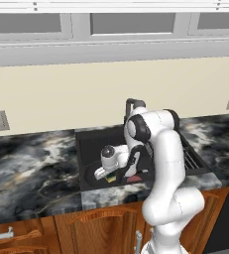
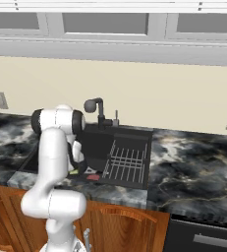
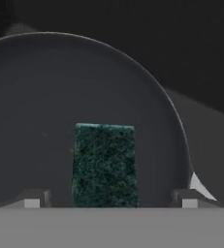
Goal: Pick the pan and sponge and place them into the sink. Then turn on the water.
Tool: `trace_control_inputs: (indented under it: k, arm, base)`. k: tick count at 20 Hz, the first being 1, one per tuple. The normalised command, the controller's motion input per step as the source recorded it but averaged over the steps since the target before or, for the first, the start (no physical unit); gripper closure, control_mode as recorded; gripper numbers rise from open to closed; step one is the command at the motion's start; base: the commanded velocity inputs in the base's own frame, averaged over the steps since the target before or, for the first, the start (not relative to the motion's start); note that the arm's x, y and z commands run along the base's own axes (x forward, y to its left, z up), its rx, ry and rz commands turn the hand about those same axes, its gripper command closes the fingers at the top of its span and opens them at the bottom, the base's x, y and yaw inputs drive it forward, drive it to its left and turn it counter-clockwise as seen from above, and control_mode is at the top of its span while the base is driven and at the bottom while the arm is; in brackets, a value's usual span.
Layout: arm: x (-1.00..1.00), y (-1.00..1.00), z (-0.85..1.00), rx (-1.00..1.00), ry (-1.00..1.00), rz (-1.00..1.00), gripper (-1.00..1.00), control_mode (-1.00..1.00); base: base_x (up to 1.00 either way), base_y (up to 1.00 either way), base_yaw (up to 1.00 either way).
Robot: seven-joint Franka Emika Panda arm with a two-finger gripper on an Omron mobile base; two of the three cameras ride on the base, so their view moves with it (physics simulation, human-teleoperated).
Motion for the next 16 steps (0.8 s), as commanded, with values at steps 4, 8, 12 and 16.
trace_control_inputs:
  k: [4, 8, 12, 16]
  arm:
    - [-0.33, 0.00, 0.75, 0.00, -0.05, 0.00, -1.00, -1.00]
    - [-0.32, 0.00, 0.85, 0.00, -0.10, 0.00, -1.00, -1.00]
    - [-0.29, 0.00, 0.92, 0.00, -0.13, 0.00, -1.00, -1.00]
    - [-0.38, 0.00, 0.94, 0.00, -0.14, 0.00, -1.00, -1.00]
  base:
    - [0.00, 0.00, 0.00]
    - [0.00, 0.00, 0.00]
    - [0.00, 0.00, 0.00]
    - [0.00, 0.00, 0.00]
